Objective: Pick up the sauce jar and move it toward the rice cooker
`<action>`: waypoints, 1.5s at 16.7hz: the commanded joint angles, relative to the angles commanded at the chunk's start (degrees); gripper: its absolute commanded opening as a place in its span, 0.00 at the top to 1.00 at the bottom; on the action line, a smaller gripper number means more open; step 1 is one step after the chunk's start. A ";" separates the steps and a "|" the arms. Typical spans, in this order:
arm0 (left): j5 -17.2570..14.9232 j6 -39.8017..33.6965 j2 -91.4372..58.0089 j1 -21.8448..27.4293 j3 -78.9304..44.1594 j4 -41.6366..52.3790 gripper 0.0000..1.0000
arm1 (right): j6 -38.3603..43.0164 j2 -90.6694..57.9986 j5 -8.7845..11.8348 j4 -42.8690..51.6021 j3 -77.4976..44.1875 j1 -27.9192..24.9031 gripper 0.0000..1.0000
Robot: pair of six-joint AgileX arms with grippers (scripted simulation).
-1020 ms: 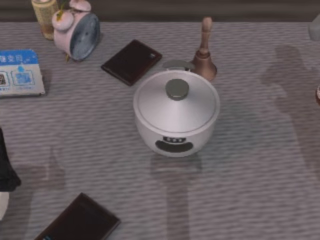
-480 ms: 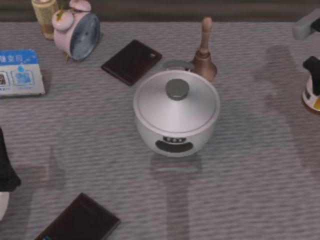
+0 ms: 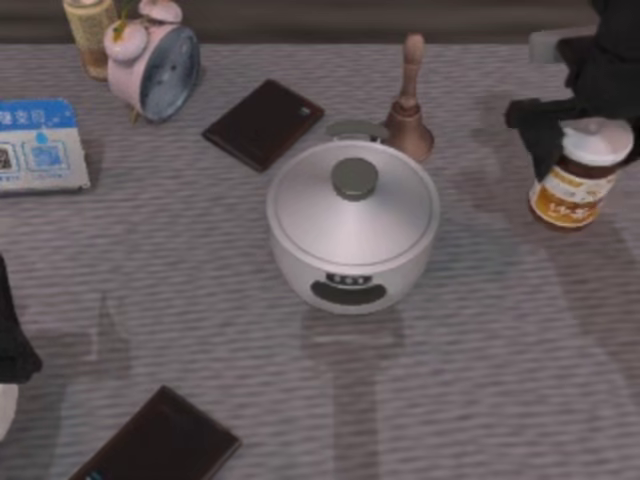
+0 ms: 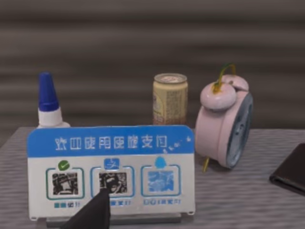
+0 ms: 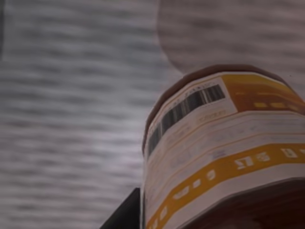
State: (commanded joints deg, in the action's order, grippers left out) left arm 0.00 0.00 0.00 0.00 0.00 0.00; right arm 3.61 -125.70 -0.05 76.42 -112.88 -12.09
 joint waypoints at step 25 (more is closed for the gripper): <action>0.00 0.00 0.00 0.00 0.00 0.00 0.00 | 12.71 -3.16 0.08 -11.98 9.58 -3.65 0.77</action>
State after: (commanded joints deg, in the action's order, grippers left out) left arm 0.00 0.00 0.00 0.00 0.00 0.00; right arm 16.31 -128.86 0.02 64.44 -103.30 -15.74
